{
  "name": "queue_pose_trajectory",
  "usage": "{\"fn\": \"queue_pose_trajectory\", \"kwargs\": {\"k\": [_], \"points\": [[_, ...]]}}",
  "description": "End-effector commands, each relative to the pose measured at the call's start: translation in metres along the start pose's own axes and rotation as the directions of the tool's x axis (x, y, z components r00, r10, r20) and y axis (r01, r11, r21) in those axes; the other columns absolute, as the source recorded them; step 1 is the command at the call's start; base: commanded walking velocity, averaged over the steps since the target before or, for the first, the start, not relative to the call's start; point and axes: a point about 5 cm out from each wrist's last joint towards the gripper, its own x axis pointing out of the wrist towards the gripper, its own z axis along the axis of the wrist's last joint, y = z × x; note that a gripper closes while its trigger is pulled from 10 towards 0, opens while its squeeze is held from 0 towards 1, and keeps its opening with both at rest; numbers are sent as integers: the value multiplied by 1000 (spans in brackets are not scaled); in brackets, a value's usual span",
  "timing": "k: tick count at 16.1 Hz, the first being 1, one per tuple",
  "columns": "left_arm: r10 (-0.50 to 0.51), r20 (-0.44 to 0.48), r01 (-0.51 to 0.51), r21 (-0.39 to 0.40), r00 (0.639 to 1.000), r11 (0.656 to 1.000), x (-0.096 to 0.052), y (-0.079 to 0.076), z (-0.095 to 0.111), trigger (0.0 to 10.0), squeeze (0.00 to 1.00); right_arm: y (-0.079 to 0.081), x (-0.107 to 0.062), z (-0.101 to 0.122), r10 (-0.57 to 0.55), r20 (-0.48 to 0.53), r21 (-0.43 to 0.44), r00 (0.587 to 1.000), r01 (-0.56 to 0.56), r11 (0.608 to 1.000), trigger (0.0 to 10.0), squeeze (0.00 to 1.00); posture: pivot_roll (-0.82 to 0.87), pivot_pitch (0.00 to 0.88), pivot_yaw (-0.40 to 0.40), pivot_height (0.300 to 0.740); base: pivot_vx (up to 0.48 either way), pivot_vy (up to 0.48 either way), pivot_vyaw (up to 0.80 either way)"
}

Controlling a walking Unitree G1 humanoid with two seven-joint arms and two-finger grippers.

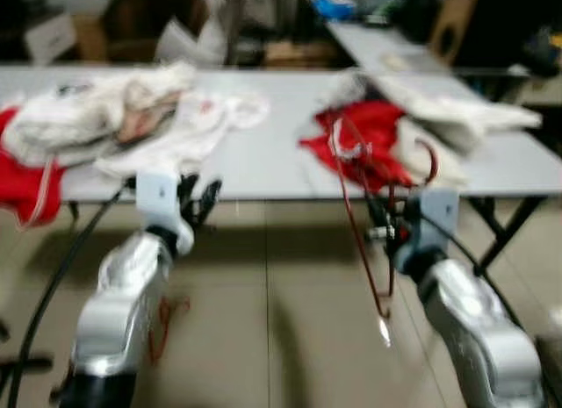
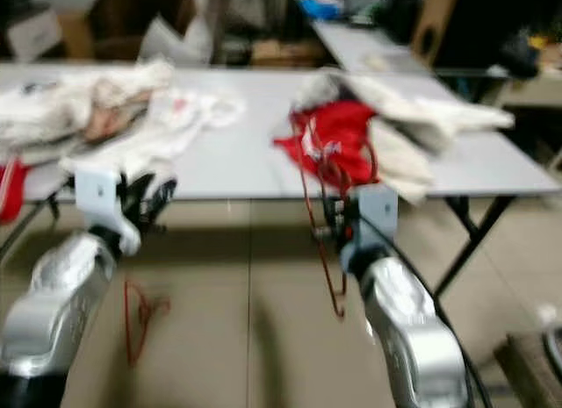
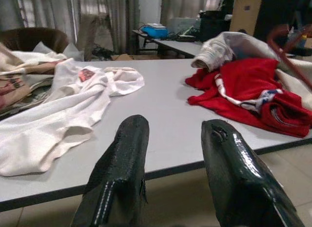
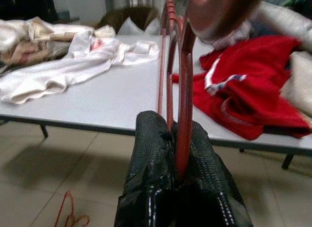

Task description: Hang hanger

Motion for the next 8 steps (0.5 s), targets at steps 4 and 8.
{"fn": "queue_pose_trajectory", "kwargs": {"k": [4, 8], "points": [[-19, 17, 19, 7, 1000, 1000, 5, -4, 7, 10000, 0, -9, 2, 7, -44, 33, -69, 998, 46, 997, 10000, 0, -131, 0, -48, 740, 287, 0, 0], [-31, 17, 31, 7, 999, 999, 6, -5, 7, 10000, 0, -13, 3, 8, -56, 48, -59, 997, 58, 997, 10000, 0, -131, 0, -50, 740, 316, 0, -570]]}}
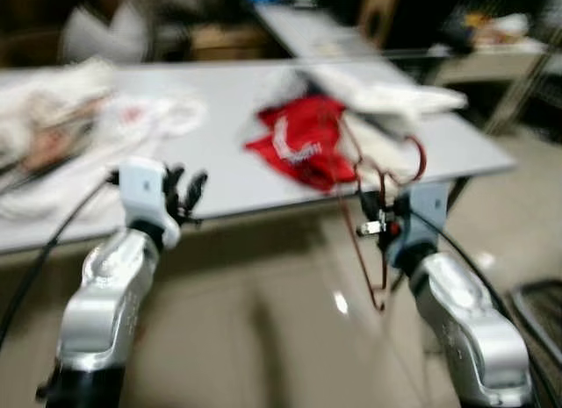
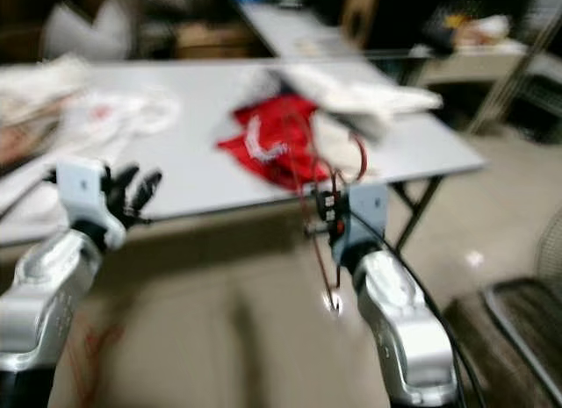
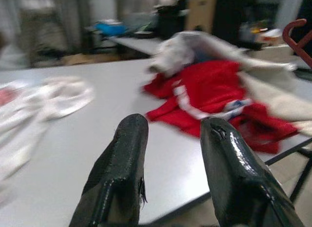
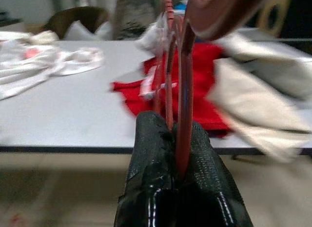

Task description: Hang hanger

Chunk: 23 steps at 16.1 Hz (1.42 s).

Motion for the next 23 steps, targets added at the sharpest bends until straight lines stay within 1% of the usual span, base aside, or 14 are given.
{"fn": "queue_pose_trajectory", "kwargs": {"k": [1, 2, 6, 11, 13, 15, 16, 17, 19, 20, 21, 22, 23], "points": [[-49, 1, 49, -7, 999, 999, 5, -13, 0, 10000, 0, -11, -2, 2, -46, 11, -21, 999, 46, 999, 10000, 0, -131, 0, -49, 740, 322, 0, -756], [-50, 2, 50, -6, 999, 999, 5, -12, 0, 10000, 0, -11, -2, 2, -44, 13, -23, 999, 45, 999, 10000, 0, -131, 0, -49, 740, 322, 0, -506], [-57, 4, 57, 5, 998, 998, 5, -12, 1, 10000, 0, -8, -1, 1, -23, 15, -46, 1000, 23, 999, 10000, 0, -124, 0, -51, 740, 323, 0, 0], [-56, 5, 56, 12, 998, 998, 7, -9, 1, 10000, 0, -11, -2, 4, -33, 46, -44, 998, 35, 998, 10000, 0, -129, 0, -45, 740, 323, 0, 0], [-62, 8, 62, 9, 998, 998, 8, -10, 1, 10000, 0, -10, -3, 5, -24, 61, -44, 998, 27, 999, 10000, 0, -128, 0, -44, 740, 330, 0, 0], [-84, 4, 84, 5, 996, 996, 8, -14, -1, 10000, 0, -12, -4, 3, -35, 53, -22, 998, 36, 999, 10000, 0, -128, 0, -42, 740, 337, 0, 0], [-92, -1, 92, 8, 996, 996, 8, -16, -2, 10000, 0, -13, -4, 2, -41, 50, -30, 998, 43, 999, 10000, 0, -130, 0, -40, 740, 341, 0, 0], [-111, -10, 111, 20, 994, 994, 8, -19, -3, 10000, 0, -14, -4, 2, -41, 48, -35, 998, 43, 998, 10000, 0, -131, 0, -39, 740, 341, 0, -800], [-145, -62, 148, 45, 987, 988, 7, -23, -10, 10000, 0, -14, -6, 1, -32, 48, -18, 998, 33, 999, 10000, 0, -131, 0, -38, 740, 309, 0, -784], [-187, -119, 196, 72, 975, 978, 6, -26, -16, 10000, 0, -14, -7, 0, -26, 45, -10, 999, 27, 1000, 10000, 0, -132, 0, -37, 740, 0, 0, 0], [-240, -186, 269, 149, 953, 952, 3, -29, -25, 10000, 0, -16, -8, -1, -26, 39, -6, 999, 26, 1000, 10000, 0, -135, 0, -33, 740, 0, 0, 0], [-271, -253, 330, 230, 929, 916, 2, -31, -36, 10000, 0, -18, -9, -2, -32, 30, -8, 999, 32, 999, 10000, 0, -137, 0, -31, 740, 0, 0, 0], [-260, -289, 338, 264, 921, 904, 3, -29, -41, 10000, 0, -18, -10, -2, -34, 27, -11, 999, 34, 999, 10000, 0, -142, 0, -24, 740, 0, 0, 0]]}}
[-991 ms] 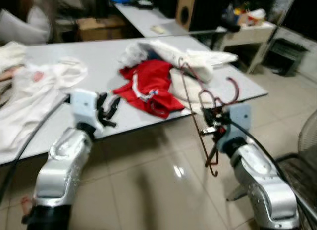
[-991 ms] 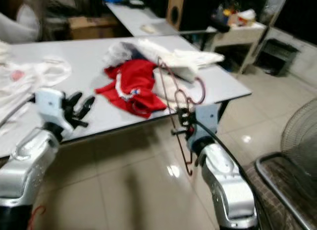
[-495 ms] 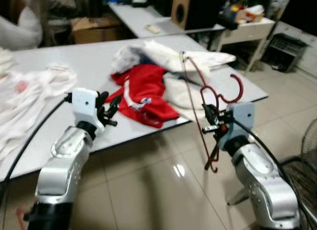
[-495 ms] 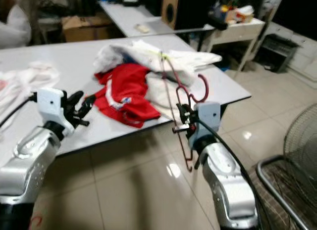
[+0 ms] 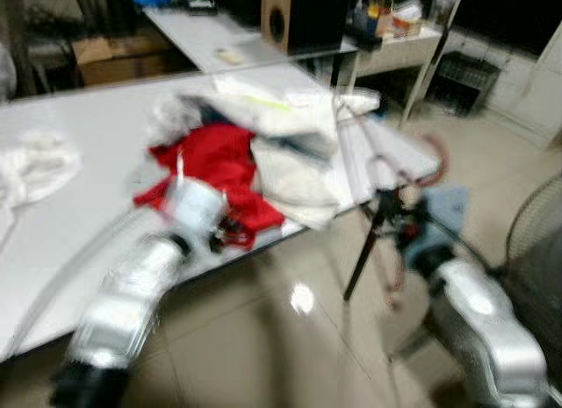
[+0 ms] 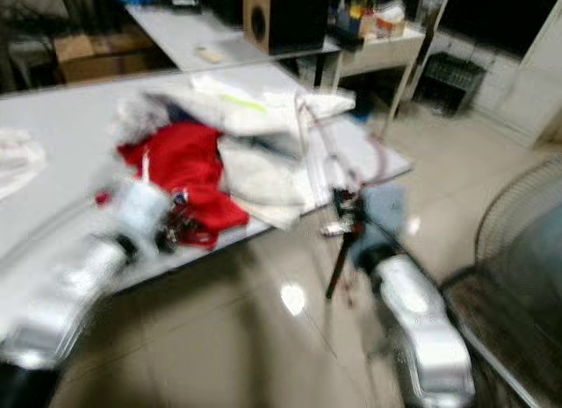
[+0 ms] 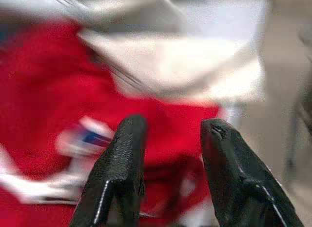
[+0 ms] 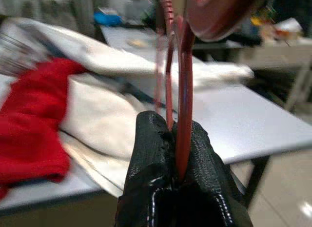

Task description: Hang hanger

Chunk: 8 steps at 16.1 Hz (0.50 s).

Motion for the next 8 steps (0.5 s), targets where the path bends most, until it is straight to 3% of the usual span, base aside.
{"fn": "queue_pose_trajectory", "kwargs": {"k": [1, 4, 8], "points": [[13, -34, -12, 37, 999, 999, -1, 5, -5, 10000, 0, 1, 0, 1, 4, 1, 7, 1000, -4, 1000, 10000, 0, -144, 0, -22, 740, 0, 0, 0], [96, -120, -91, 47, 988, 995, 9, 18, -14, 10000, 0, -3, -5, 1, -16, -2, 7, 1000, 16, 1000, 10000, 0, -167, 0, -5, 740, 0, 0, 0], [119, -56, -120, -18, 991, 993, 9, 25, -4, 10000, 0, -3, -8, 0, -20, -9, 3, 1000, 20, 1000, 10000, 0, -174, 0, 0, 740, 0, 0, 0]]}}
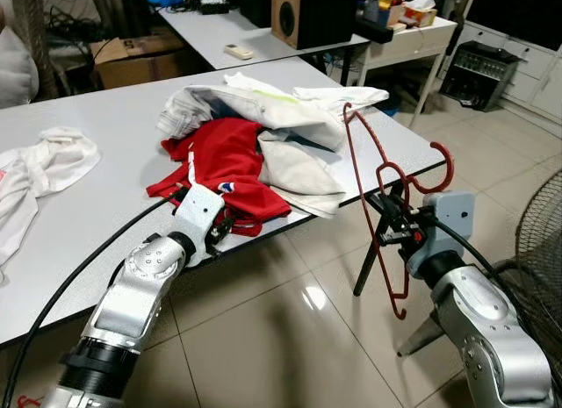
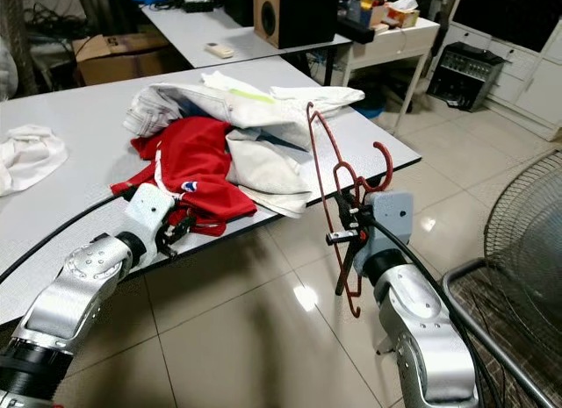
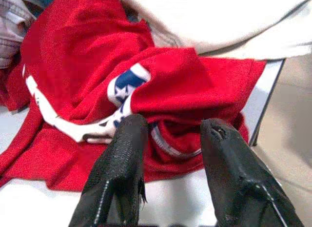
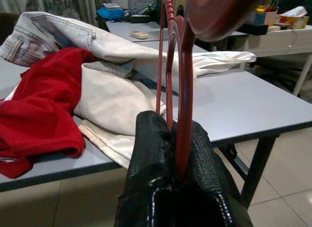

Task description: Hang hanger

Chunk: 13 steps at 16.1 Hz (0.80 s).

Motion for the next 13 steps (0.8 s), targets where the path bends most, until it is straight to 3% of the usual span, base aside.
{"fn": "queue_pose_trajectory", "kwargs": {"k": [1, 6, 7, 9, 10, 11, 12, 13], "points": [[22, 17, -22, 15, 1000, 1000, -1, 6, 6, 10000, 0, -3, -1, 4, -11, 12, -2, 1000, 11, 1000, 10000, 0, -171, 0, -2, 740, 0, 0, 0], [145, -54, -147, -23, 988, 989, -1, 21, -6, 10000, 0, 0, -1, 5, 2, 9, -5, 1000, -2, 1000, 10000, 0, -169, 0, -2, 740, 0, 0, 0], [132, -55, -136, -73, 990, 988, 1, 19, -7, 10000, 0, 0, -1, 4, 4, 7, -6, 1000, -4, 1000, 10000, 0, -170, 0, -2, 740, 0, 0, 0], [130, -55, -133, -74, 990, 988, 1, 19, -7, 10000, 0, 1, -1, 4, 4, 7, -6, 1000, -4, 1000, 10000, 0, -172, 0, 0, 740, 0, 0, 0], [124, -57, -128, -77, 991, 989, 1, 18, -8, 8275, 0, 1, -1, 4, 4, 8, -6, 1000, -4, 1000, 10000, 0, -172, 0, 1, 740, 0, 0, 0], [124, -57, -128, -77, 991, 989, 1, 18, -8, 8275, 0, 1, -1, 4, 4, 8, -6, 1000, -4, 1000, 10000, 0, -172, 0, 1, 740, 0, 0, 0], [118, -54, -123, -91, 991, 988, 3, 17, -8, 4275, 0, 1, -1, 5, 2, 10, -7, 1000, -2, 1000, 10000, 0, -172, 0, 2, 740, 0, 0, 0], [116, -51, -121, -101, 992, 988, 5, 17, -7, 4157, 0, 1, 0, 5, 3, 12, -6, 1000, -3, 1000, 10000, 0, -170, 0, 3, 740, 0, 0, 0]]}}
